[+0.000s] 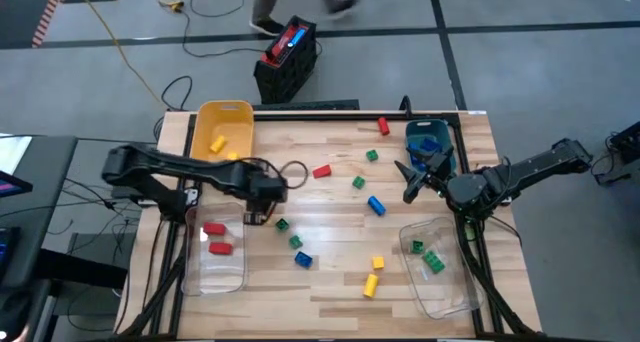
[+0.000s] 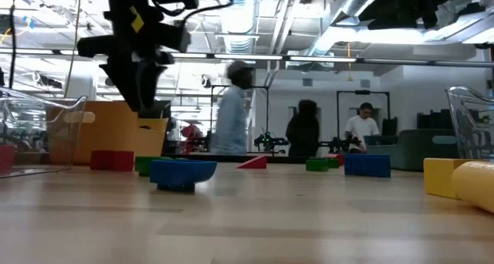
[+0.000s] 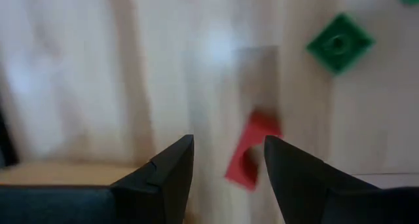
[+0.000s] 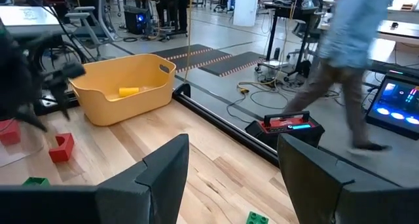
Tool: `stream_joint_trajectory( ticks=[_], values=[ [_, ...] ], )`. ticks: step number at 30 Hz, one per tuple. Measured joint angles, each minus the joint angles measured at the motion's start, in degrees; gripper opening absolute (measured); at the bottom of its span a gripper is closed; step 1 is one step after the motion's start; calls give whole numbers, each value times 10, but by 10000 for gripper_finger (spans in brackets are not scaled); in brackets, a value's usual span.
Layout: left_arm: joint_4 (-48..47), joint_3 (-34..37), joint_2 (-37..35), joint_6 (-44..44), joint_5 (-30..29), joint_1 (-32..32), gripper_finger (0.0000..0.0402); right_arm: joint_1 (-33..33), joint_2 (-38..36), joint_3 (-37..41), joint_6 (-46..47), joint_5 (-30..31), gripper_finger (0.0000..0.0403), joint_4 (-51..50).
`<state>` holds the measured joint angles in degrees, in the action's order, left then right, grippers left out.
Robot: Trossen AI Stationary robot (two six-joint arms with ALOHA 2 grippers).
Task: Sort blocks
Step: Put the red wooden block piece left transparent bin
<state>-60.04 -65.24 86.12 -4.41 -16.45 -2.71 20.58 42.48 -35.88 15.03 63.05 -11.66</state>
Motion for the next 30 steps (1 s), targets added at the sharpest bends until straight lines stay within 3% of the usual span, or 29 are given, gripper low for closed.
stream_joint_trajectory(
  ticks=[15,25,30],
  values=[
    [-60,-39,142,-52,27,-18,181,0,2,0,1,0,249,-1],
    [-81,-38,160,-85,26,-21,181,-4,10,0,0,0,249,1],
    [-81,-38,160,-105,-4,-14,181,-4,10,0,0,0,249,2]
  ],
)
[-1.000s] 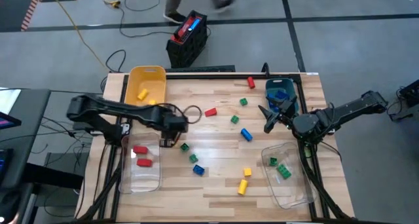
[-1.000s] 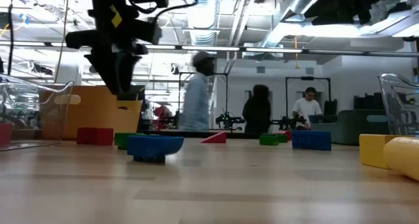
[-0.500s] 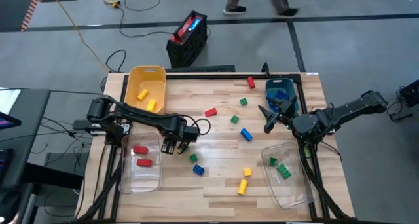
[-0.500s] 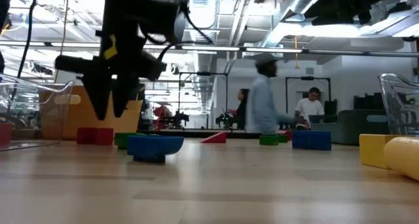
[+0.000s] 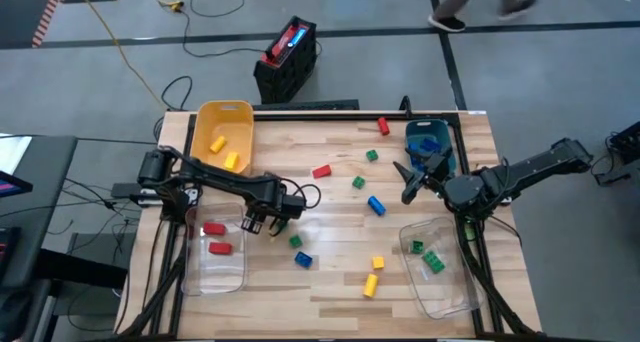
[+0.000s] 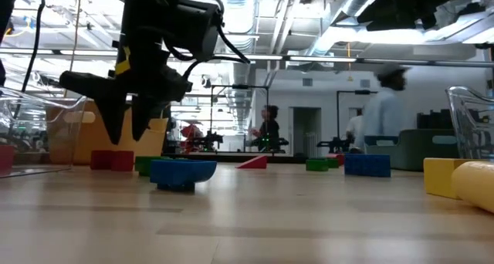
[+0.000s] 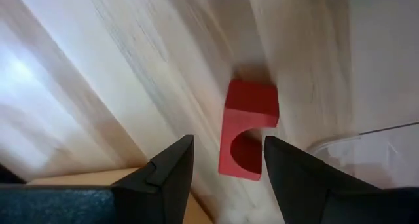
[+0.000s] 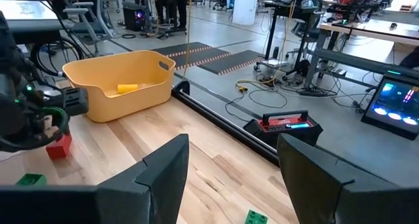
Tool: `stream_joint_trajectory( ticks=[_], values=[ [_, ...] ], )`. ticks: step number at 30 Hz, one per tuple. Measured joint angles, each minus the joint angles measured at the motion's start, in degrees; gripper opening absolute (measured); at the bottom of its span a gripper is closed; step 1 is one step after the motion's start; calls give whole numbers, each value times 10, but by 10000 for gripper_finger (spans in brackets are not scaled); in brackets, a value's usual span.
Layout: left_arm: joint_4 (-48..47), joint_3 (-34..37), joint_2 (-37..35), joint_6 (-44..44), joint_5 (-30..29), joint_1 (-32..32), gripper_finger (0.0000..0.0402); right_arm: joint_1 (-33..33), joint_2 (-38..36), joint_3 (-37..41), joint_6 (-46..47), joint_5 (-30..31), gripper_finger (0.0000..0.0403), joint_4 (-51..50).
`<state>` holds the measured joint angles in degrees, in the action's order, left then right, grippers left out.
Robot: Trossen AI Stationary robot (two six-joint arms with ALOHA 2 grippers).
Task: Sort blocks
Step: Put the red wooden block piece left transparent bin
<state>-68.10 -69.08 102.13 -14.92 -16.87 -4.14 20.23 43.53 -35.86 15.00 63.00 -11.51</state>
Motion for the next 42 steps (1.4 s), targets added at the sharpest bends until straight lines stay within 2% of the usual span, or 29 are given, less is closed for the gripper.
stream_joint_trajectory(
  ticks=[15,18,23,24,27,30,32,36,42],
  values=[
    [19,15,36,-41,16,27,177,0,0,0,-5,0,249,4],
    [28,15,41,-61,17,26,148,0,0,0,-5,0,249,4],
    [38,14,40,-72,10,21,34,0,0,0,-5,-1,249,4],
    [36,14,39,-69,3,21,22,0,0,0,-5,-1,249,4],
    [29,13,39,-66,-34,16,20,0,0,0,-5,-1,249,4],
    [-3,-15,40,-65,-108,7,19,0,0,0,-5,-1,249,4],
    [-31,-52,34,-48,-144,1,19,0,0,0,-5,-1,249,4],
    [-81,-138,14,39,-146,-29,19,0,0,0,-5,-1,249,3],
    [-212,-209,8,243,-136,-154,19,-6,0,0,-5,-1,249,3]
  ],
)
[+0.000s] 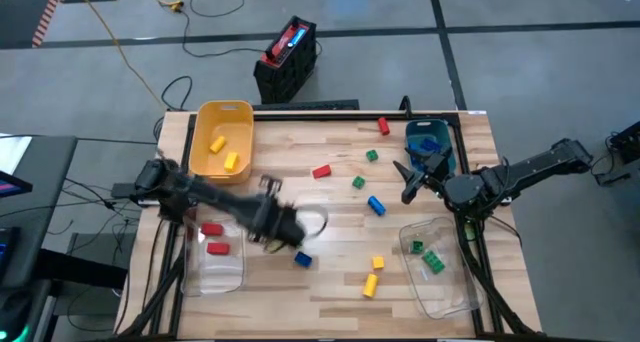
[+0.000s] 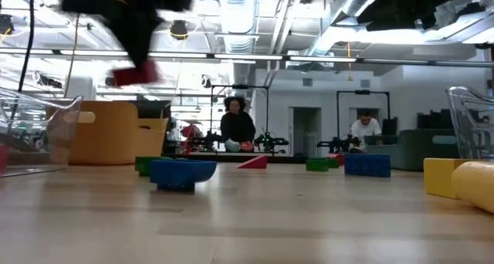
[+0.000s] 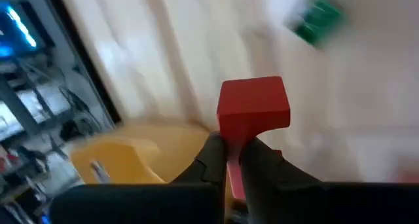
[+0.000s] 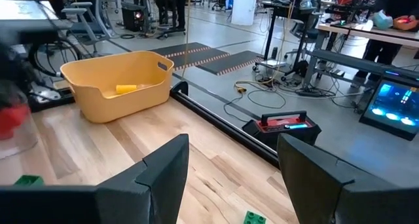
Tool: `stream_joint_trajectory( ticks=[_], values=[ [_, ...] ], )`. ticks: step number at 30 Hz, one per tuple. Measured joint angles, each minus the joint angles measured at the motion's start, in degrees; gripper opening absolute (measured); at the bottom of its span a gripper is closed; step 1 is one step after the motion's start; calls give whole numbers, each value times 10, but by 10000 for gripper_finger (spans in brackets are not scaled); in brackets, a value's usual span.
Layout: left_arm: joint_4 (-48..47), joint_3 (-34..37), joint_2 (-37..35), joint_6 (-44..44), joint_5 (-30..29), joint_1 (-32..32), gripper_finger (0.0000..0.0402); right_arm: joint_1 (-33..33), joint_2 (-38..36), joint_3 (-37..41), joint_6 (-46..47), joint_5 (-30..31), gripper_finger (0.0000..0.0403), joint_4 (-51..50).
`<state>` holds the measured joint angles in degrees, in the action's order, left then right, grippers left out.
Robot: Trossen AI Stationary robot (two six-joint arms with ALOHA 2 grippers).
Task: Sort blocks
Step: Put the red wooden block piece left transparent bin, then put the yellow wooden block into the yellow bin
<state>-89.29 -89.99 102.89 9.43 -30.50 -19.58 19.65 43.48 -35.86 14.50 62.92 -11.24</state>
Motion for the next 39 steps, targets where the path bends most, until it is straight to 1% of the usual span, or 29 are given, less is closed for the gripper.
stream_joint_trajectory(
  ticks=[1,4,5,9,13,15,18,21,23,26,28,33,35,37,39],
  values=[
    [-10,0,0,33,14,-23,19,-2,0,0,0,0,249,2],
    [-4,23,-19,111,107,-80,19,-3,0,0,1,0,249,3],
    [-10,32,-24,141,127,-95,19,-2,0,0,4,0,249,4],
    [-8,90,-63,248,137,-152,19,2,1,0,18,-17,249,8],
    [-8,148,-107,328,146,-168,19,12,8,0,25,-19,249,12],
    [-7,179,-124,369,159,-164,19,17,14,0,26,-19,249,10],
    [-2,235,-147,433,188,-157,19,17,26,0,31,-19,249,18],
    [45,296,-156,471,226,-155,20,17,39,0,47,-22,249,23],
    [79,333,-157,486,242,-159,33,18,48,0,54,-24,249,28],
    [143,372,-156,491,247,-168,73,25,62,0,57,-28,249,42],
    [167,383,-156,492,253,-170,104,30,70,0,59,-29,249,47],
    [163,375,-156,498,254,-171,174,39,76,0,72,-29,249,46],
    [143,358,-156,498,252,-171,190,44,77,0,75,-29,249,45],
    [102,330,-156,504,239,-171,196,47,77,0,76,-29,249,44],
    [55,291,-156,517,207,-174,195,47,77,0,76,-29,249,45]
  ],
)
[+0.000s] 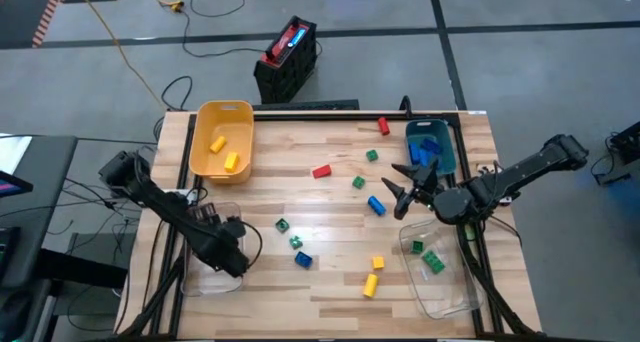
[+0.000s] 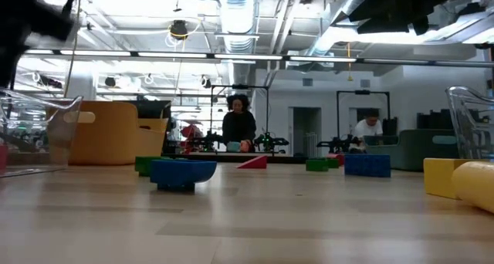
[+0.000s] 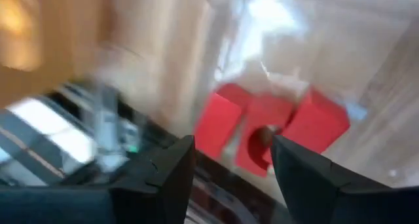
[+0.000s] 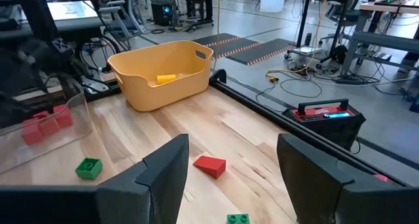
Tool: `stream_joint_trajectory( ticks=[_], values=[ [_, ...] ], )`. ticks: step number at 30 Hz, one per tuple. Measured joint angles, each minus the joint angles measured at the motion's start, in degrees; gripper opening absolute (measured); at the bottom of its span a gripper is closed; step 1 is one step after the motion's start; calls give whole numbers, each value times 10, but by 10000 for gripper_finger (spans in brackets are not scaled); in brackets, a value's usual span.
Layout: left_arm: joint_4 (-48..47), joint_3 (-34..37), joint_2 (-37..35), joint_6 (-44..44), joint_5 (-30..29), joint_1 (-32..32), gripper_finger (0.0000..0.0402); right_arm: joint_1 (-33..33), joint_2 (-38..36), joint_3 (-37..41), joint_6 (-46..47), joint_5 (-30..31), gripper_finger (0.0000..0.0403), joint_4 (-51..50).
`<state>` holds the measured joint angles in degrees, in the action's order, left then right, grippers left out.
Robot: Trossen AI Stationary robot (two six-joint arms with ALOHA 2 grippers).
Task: Sort blocks
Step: Put the yellow wooden block into the yellow bin
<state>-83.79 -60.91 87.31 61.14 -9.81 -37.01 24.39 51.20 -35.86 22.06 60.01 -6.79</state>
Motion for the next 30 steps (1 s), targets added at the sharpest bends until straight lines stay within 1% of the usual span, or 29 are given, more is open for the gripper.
stream_joint_trajectory(
  ticks=[2,3,6,8,10,12,14,16,18,19,21,23,28,30],
  values=[
    [-36,-46,0,8,-46,-5,192,-1,0,0,0,0,249,0],
    [-40,-68,0,7,-73,-7,190,-2,0,0,0,0,249,0],
    [-19,-125,0,-15,-168,-6,186,-12,0,0,4,0,249,1],
    [18,-146,4,-57,-229,6,185,-20,3,0,9,0,249,1],
    [67,-152,12,-113,-280,22,185,-27,10,0,11,1,249,1],
    [139,-149,21,-179,-329,41,185,-33,20,0,11,1,249,7],
    [233,-142,30,-261,-384,55,185,-37,30,0,6,1,249,17],
    [346,-125,40,-367,-425,69,185,-40,41,0,-2,0,249,33],
    [468,-106,47,-477,-440,84,185,-40,51,0,-15,0,249,51],
    [527,-95,48,-523,-438,91,185,-40,55,0,-23,0,249,64],
    [636,-70,46,-607,-420,106,185,-39,63,0,-30,1,249,84],
    [722,-41,40,-664,-394,118,185,-39,76,-8,-31,7,246,90],
    [839,62,-5,-703,-341,155,185,-40,146,-45,-48,29,224,85],
    [847,102,-31,-700,-318,174,185,-46,175,-59,-59,33,214,86]
  ],
)
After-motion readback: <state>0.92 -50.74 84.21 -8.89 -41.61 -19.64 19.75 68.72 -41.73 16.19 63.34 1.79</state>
